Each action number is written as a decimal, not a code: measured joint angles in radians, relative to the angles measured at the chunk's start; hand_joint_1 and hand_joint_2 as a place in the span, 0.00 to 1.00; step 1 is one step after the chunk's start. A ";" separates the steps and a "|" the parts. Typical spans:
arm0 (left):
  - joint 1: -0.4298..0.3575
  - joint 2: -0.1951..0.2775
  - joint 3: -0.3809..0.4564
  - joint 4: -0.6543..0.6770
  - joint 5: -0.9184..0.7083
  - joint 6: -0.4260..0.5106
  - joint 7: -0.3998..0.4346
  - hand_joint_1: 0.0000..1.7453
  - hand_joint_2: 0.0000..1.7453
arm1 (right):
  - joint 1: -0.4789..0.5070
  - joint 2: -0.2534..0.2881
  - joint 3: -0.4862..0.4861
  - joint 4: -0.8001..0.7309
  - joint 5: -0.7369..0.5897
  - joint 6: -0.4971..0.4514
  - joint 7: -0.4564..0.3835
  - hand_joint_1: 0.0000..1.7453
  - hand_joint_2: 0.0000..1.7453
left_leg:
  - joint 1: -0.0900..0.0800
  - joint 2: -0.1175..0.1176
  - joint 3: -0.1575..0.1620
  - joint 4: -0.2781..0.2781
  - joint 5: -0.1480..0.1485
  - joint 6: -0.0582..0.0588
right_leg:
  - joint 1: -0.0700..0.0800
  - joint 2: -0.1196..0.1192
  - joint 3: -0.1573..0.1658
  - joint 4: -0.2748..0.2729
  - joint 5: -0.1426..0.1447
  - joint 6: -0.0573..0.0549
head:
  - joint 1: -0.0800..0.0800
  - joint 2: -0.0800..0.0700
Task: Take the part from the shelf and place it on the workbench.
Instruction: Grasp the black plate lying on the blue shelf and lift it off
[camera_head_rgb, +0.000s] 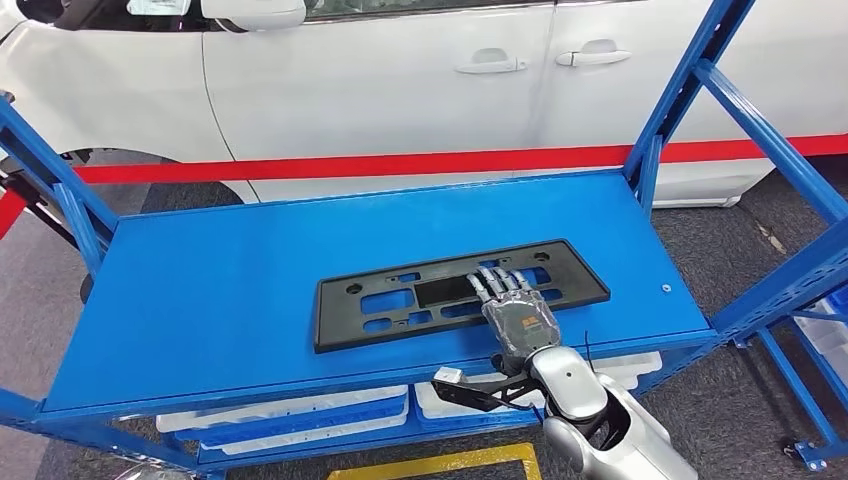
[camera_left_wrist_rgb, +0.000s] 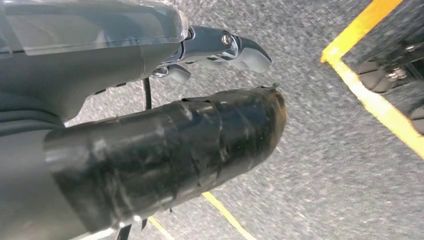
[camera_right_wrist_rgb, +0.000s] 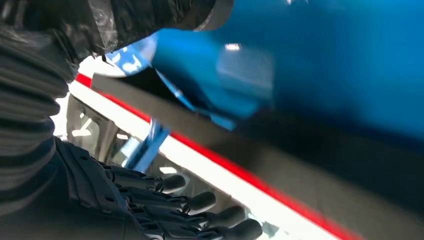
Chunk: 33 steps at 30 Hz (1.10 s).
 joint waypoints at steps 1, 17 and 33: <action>-0.002 0.000 0.002 0.000 -0.002 0.000 0.001 0.00 0.00 | 0.000 0.002 0.000 0.010 0.003 0.003 -0.001 0.00 1.00 | -0.001 0.000 0.001 0.002 -0.004 -0.006 | 0.002 0.000 0.001 -0.013 0.002 -0.006 | 0.001 0.000; -0.008 0.002 0.021 0.000 -0.037 0.001 -0.002 0.00 0.00 | -0.043 0.058 -0.001 0.146 0.027 0.005 -0.022 0.00 1.00 | 0.001 0.011 0.030 -0.021 -0.016 -0.025 | 0.009 0.013 0.027 -0.028 0.012 -0.032 | 0.001 0.000; -0.009 -0.006 0.049 0.000 -0.074 0.046 0.012 0.00 0.00 | -0.119 0.181 -0.027 0.276 0.066 -0.021 0.045 0.00 1.00 | 0.000 0.013 0.028 -0.017 -0.009 -0.027 | 0.006 0.013 0.028 -0.029 0.021 -0.027 | 0.001 0.000</action>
